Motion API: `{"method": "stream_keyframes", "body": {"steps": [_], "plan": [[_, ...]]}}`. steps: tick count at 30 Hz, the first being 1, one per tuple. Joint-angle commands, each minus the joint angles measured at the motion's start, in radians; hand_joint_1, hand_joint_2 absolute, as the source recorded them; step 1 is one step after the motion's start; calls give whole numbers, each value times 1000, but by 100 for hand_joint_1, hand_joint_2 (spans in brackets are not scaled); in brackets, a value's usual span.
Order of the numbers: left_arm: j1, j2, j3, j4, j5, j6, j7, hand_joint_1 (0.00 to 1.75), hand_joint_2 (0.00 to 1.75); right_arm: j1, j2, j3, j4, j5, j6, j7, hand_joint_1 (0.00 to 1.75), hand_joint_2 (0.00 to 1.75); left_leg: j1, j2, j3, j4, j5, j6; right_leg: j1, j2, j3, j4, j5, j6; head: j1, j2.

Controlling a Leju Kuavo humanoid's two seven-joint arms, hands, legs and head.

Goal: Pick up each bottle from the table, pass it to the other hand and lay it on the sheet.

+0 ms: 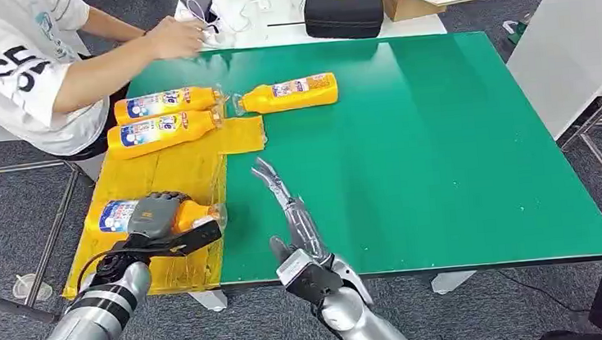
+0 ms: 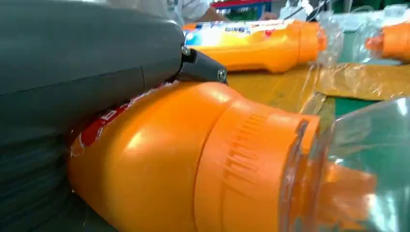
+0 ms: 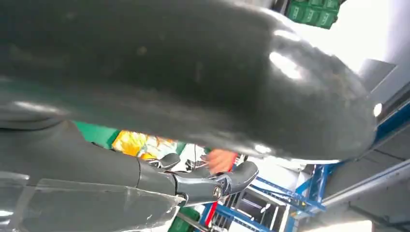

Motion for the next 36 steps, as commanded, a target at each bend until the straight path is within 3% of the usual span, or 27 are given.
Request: {"method": "stream_keyframes", "body": {"steps": [1,3,8,9,23,26,29,33,36], "plan": [[-23,-12,46,68,44,-55,-28,2,175,-45,-8,24,89,1,8,8,0,0,0,2,4,0,-1,1,1,1,4,-1,-1,-1,0,0],[-21,-19,55,68,56,-71,-33,0,175,-49,-7,25,97,2,10,9,0,0,0,4,10,-1,-3,2,1,2,9,-2,-2,-2,0,0],[-15,-24,61,65,73,-102,-51,0,175,-53,-6,25,109,1,17,9,0,0,-1,2,5,-1,-1,1,0,1,5,-1,-1,-1,0,0],[-17,-23,60,67,78,-129,-52,0,0,-55,-7,26,113,2,19,9,0,0,0,2,7,-1,-2,2,0,1,7,-1,-1,-1,0,0],[-19,10,92,60,231,-445,-160,0,0,-75,-7,12,166,-6,35,-8,0,0,-1,2,9,-1,-1,1,0,1,9,-1,0,-1,0,0],[-18,14,92,55,234,-448,-162,0,0,-75,-7,11,169,-6,35,-9,0,0,0,5,14,-3,-1,2,1,3,13,-2,1,-3,0,0],[9,14,149,-6,358,-542,-226,0,0,-75,-6,11,179,-8,37,-14,0,0,0,3,15,-2,-1,2,0,2,14,-2,0,-2,0,0],[46,9,157,-103,448,-542,-226,0,0,-73,-6,13,179,-7,39,-17,0,0,-1,1,13,-2,0,1,0,1,13,-1,0,-1,0,0],[106,-57,225,-254,748,-400,-226,0,0,-67,-6,14,167,14,32,1,0,0,0,2,15,-2,-1,2,0,1,15,-2,0,-1,0,0]]}}
